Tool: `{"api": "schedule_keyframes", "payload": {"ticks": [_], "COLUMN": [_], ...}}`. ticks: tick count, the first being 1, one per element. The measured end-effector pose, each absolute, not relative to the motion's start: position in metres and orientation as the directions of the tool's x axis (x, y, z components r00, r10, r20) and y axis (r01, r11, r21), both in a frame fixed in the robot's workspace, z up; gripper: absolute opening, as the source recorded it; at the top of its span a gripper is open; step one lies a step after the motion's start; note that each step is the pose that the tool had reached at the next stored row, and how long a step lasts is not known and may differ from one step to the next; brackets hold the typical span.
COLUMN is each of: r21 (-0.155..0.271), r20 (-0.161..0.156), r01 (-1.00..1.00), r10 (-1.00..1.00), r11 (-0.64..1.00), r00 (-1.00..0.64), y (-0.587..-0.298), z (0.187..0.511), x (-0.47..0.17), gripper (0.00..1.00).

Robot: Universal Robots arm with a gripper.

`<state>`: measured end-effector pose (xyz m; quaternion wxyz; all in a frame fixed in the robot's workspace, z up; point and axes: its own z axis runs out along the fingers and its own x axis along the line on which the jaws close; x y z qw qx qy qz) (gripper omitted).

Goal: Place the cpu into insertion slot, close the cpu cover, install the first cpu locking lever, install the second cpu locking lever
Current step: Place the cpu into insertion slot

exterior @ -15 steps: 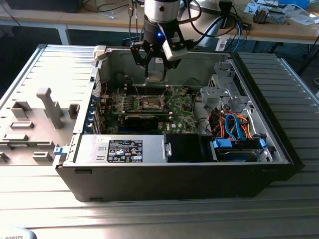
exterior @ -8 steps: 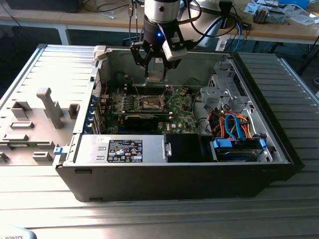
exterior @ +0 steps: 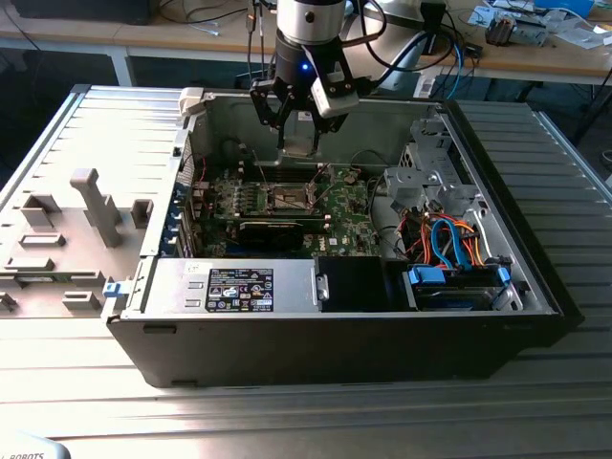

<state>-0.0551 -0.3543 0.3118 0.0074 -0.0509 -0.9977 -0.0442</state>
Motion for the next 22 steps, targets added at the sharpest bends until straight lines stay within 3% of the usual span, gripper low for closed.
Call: {"api": "schedule_keyframes", "payload": {"ticks": [22], "r21": [0.087], "r20": [0.019], "r01": [0.126], "r10": [0.125], "r11": [0.988], "r00": [-0.992], "y": [-0.3543], "z": [0.3107], "x": [-0.0551], "gripper": [0.54]}}
